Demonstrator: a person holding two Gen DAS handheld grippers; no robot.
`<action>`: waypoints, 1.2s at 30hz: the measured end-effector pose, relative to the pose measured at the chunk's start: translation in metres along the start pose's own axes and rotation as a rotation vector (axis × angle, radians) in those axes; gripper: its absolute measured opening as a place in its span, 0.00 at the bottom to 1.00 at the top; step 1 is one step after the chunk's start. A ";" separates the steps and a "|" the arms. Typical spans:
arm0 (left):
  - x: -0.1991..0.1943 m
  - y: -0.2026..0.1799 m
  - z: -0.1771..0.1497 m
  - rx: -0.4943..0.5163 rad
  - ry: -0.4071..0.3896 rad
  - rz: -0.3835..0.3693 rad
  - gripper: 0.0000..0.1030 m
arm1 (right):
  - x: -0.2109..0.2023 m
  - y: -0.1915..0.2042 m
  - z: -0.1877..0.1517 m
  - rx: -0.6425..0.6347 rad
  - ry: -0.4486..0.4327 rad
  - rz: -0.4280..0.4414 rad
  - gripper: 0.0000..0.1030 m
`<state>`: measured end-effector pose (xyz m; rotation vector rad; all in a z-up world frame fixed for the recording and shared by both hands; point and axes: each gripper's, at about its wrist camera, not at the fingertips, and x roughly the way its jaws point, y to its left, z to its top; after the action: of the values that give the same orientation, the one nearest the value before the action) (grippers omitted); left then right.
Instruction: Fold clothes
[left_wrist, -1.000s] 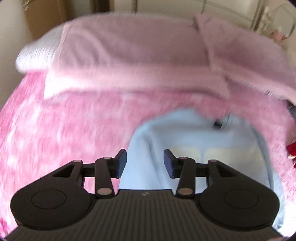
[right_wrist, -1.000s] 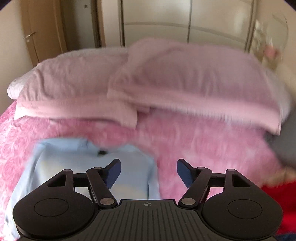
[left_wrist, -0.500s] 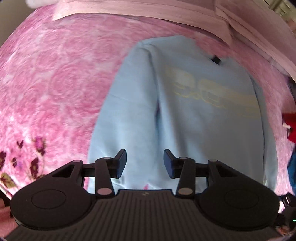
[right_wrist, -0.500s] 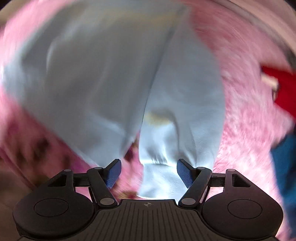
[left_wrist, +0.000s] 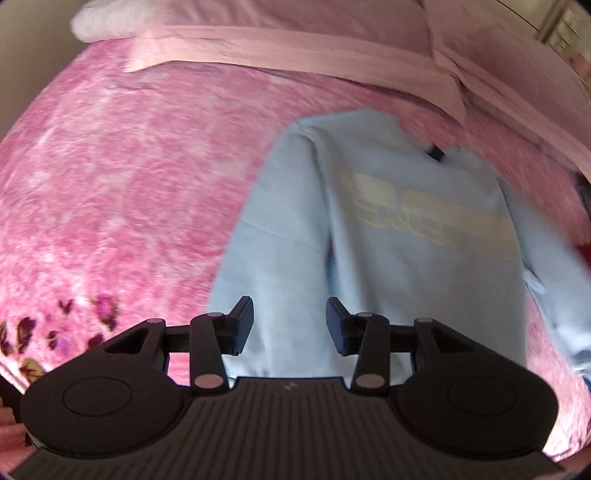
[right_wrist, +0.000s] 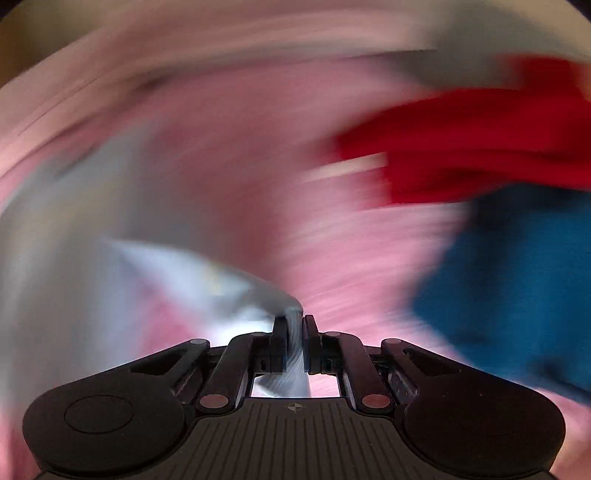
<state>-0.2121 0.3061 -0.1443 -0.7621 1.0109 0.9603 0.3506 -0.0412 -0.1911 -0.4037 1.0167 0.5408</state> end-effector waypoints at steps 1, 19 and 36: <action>-0.003 0.005 0.000 -0.012 -0.008 0.008 0.38 | 0.000 -0.017 0.013 0.092 -0.008 -0.083 0.12; 0.089 0.097 -0.109 -0.491 0.225 -0.030 0.48 | -0.012 0.116 -0.043 0.016 0.231 0.201 0.77; 0.044 0.218 0.031 -0.151 -0.165 0.141 0.02 | -0.121 0.171 -0.045 0.020 0.023 0.194 0.77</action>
<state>-0.3916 0.4317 -0.1936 -0.7300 0.8639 1.2121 0.1673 0.0425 -0.1177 -0.2953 1.0892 0.7007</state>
